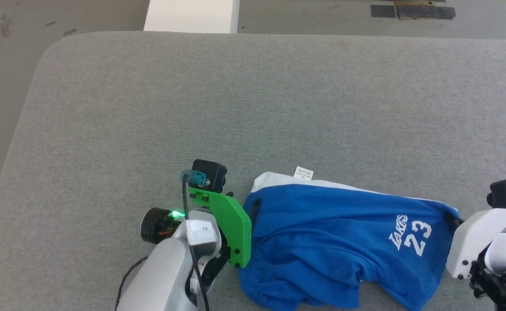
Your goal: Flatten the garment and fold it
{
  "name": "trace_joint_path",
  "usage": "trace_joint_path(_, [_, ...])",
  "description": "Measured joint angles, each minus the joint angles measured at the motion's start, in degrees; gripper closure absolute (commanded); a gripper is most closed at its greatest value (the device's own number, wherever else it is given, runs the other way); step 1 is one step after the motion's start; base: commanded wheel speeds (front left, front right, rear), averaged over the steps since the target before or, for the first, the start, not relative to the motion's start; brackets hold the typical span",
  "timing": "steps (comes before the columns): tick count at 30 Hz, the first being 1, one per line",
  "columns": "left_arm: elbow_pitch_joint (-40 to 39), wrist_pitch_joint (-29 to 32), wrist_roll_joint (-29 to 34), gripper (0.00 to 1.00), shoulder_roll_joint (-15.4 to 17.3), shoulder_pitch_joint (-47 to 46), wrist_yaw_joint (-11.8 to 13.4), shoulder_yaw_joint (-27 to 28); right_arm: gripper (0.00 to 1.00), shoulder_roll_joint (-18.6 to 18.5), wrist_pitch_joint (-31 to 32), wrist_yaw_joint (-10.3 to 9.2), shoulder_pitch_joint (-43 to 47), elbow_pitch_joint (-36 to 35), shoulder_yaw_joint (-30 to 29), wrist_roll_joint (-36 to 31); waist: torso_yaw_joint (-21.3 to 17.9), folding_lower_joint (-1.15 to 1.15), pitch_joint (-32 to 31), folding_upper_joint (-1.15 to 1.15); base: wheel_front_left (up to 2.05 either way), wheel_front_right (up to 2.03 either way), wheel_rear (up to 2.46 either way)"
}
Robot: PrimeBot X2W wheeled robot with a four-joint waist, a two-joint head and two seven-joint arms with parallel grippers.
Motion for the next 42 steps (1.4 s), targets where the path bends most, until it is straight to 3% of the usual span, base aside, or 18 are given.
trace_joint_path(11, [7.17,-0.94,0.15,0.00,-0.62,-5.75,-0.09,-2.16,1.00,-0.04,-0.05,0.00,-0.02,-1.03,1.79,0.87,-1.38,0.00,2.57,0.00,0.00,0.00,0.00])
trace_joint_path(12, [8.17,-1.04,0.14,0.38,-0.85,-6.48,-0.15,-2.54,1.00,-0.05,-0.05,0.00,-0.02,-1.07,2.01,0.90,-1.45,0.00,2.80,0.00,0.00,0.00,0.00])
trace_joint_path(13, [9.01,-1.23,0.14,0.58,-1.02,-7.14,-0.25,-2.82,1.00,-0.07,-0.05,0.00,-0.02,-1.09,2.25,1.00,-1.56,0.00,2.99,0.00,0.00,0.00,0.00])
trace_joint_path(14, [9.72,-1.27,0.11,1.00,-1.15,-7.69,-0.57,-3.08,1.00,-0.10,-0.05,0.00,-0.03,-1.13,2.46,1.19,-1.70,0.00,3.16,0.00,0.00,0.00,0.00])
trace_joint_path(22, [12.36,-4.77,-1.97,1.00,-1.49,-8.70,-1.41,-3.02,1.00,-0.46,-0.82,0.00,-0.05,-0.99,3.14,1.90,-2.27,0.00,3.25,0.00,0.00,0.00,0.00])
trace_joint_path(28, [10.01,-9.25,-5.25,1.00,-1.78,-8.97,-1.32,-0.20,1.00,-1.86,-3.71,0.00,-3.18,-2.45,4.88,5.20,-2.19,0.00,1.76,0.00,0.00,0.00,0.00])
trace_joint_path(33, [7.26,-10.15,-6.31,1.00,-0.99,-16.35,-0.86,3.48,1.00,-4.92,-3.75,0.00,-14.24,-3.11,5.88,10.12,-2.51,0.00,1.43,0.00,0.00,0.00,0.00])
trace_joint_path(38, [7.98,-8.18,-5.32,1.00,1.98,-29.08,-0.13,5.95,1.00,-9.02,-3.23,0.00,-31.36,-1.32,12.25,12.37,-3.60,0.01,2.67,0.00,0.00,0.00,0.00])
trace_joint_path(42, [10.73,-7.26,-2.77,1.00,4.01,-39.51,0.51,7.08,1.00,-8.16,-2.97,0.00,-44.96,4.47,14.12,15.04,-4.57,0.01,4.36,0.00,0.00,0.00,0.00])
